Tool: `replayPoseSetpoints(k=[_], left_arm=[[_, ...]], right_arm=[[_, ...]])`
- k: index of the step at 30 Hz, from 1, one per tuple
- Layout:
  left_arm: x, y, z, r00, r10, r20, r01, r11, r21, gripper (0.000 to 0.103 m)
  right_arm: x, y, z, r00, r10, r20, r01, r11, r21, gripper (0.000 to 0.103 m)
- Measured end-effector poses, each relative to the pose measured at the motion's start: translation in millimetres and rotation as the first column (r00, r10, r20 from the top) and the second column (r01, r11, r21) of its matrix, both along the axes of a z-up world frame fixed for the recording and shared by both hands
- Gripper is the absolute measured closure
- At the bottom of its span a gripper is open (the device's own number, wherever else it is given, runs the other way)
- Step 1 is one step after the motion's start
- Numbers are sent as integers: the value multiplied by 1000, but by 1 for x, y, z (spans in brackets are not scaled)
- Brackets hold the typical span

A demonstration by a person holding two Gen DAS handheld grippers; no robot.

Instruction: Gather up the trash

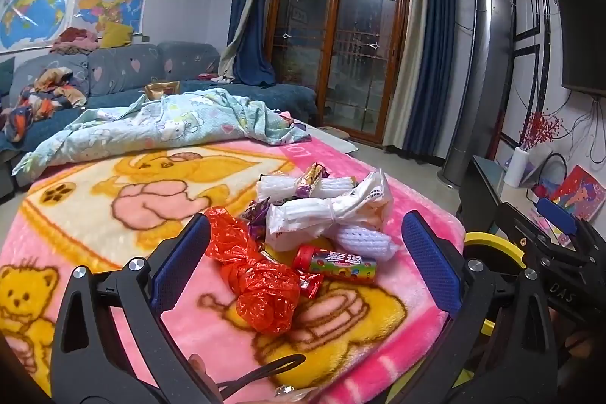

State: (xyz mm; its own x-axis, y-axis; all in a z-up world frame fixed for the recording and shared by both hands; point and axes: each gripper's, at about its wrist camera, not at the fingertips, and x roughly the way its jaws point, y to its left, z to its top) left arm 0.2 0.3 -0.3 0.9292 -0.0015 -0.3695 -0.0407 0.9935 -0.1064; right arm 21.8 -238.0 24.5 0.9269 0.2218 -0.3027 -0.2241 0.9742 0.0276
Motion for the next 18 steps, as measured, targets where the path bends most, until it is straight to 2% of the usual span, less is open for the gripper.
replayPoseSetpoints(k=[18], left_arm=[[1,3,2,1000,1,-3,-1,1000,-5,10]], right_arm=[[1,2,-1,1000,-8,-15,7,1000,-12,6]])
